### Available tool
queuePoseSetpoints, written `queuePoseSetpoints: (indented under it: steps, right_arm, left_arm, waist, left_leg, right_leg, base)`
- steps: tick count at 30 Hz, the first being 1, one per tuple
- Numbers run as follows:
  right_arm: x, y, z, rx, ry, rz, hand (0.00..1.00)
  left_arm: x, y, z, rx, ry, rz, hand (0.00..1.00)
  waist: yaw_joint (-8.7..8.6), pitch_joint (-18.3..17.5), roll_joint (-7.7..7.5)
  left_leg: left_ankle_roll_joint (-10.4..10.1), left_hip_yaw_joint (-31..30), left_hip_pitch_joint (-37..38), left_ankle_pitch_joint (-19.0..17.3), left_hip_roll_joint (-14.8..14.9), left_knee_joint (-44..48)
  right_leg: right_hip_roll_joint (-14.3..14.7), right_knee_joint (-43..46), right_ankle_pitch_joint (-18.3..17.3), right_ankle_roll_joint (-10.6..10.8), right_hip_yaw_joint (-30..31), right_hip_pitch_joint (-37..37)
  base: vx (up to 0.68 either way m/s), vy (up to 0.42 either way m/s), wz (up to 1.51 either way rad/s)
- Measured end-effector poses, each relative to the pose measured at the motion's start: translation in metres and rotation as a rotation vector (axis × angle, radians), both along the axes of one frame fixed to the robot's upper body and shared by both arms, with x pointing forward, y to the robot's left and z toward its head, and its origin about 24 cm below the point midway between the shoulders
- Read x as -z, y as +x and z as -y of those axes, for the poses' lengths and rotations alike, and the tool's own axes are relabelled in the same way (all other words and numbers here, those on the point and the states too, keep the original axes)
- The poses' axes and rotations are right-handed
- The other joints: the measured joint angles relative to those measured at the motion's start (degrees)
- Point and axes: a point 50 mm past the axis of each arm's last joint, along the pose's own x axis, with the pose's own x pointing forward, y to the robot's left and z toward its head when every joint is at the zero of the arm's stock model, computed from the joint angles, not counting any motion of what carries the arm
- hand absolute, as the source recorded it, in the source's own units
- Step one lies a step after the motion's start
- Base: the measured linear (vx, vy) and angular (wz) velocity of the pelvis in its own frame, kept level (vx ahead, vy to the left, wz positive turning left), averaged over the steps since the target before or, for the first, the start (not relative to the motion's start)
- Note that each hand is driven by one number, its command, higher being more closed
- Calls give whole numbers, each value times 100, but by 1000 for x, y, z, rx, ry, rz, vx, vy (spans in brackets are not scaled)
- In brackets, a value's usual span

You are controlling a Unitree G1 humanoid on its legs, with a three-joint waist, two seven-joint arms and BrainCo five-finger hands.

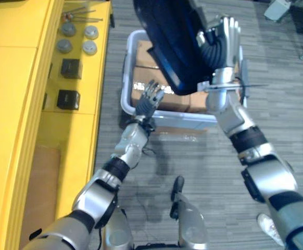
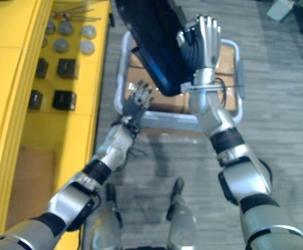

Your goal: Walk over and take plastic housings, then place them on the shelf

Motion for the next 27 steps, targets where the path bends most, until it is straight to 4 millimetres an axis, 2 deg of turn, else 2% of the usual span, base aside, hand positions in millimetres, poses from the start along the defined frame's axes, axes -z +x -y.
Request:
queuePoseSetpoints:
  steps: [5, 11, 12, 22, 27]
  right_arm:
    - [22, -4, -10, -65, -26, -59, 100]
    - [25, -14, -18, -144, -35, -41, 100]
    - [26, -15, -18, -149, -32, -42, 100]
    - [51, -22, -18, -196, 111, -136, 100]
    - [69, -30, -22, -219, 161, -181, 100]
  left_arm:
    - [-1, -1, 5, 38, -92, -15, 0]
    - [-2, 0, -1, -12, -113, 16, 0]
    - [-1, 0, -2, -16, -113, 17, 100]
    - [0, 0, -9, -76, -148, 37, 100]
    - [16, -5, -13, -91, -156, 8, 100]
  waist:
    - [-9, 0, 0]
    - [-7, -12, -20]
    - [-7, -13, -20]
    - [23, -32, -41]
    - [25, -280, -234]
  left_leg:
    - [-1, -2, 111, -1, -7, -56]
    - [-8, 66, 165, 4, -18, -148]
    - [-9, 71, 166, 5, -19, -150]
    - [-7, 117, 283, 5, -23, -136]
    - [-4, 146, 286, 1, -27, -170]
  right_leg:
    - [10, -120, 21, 29, -21, 159]
    - [17, -200, 35, 47, -8, 173]
    - [18, -203, 35, 47, -7, 175]
    - [24, -296, 33, 49, -25, 365]
    - [30, -344, 35, 57, -23, 366]
  base:
    - [0, 0, 0]
    - [11, 0, -1]
    - [38, -1, -2]
    - [6, 0, 1]
    - [0, 0, 0]
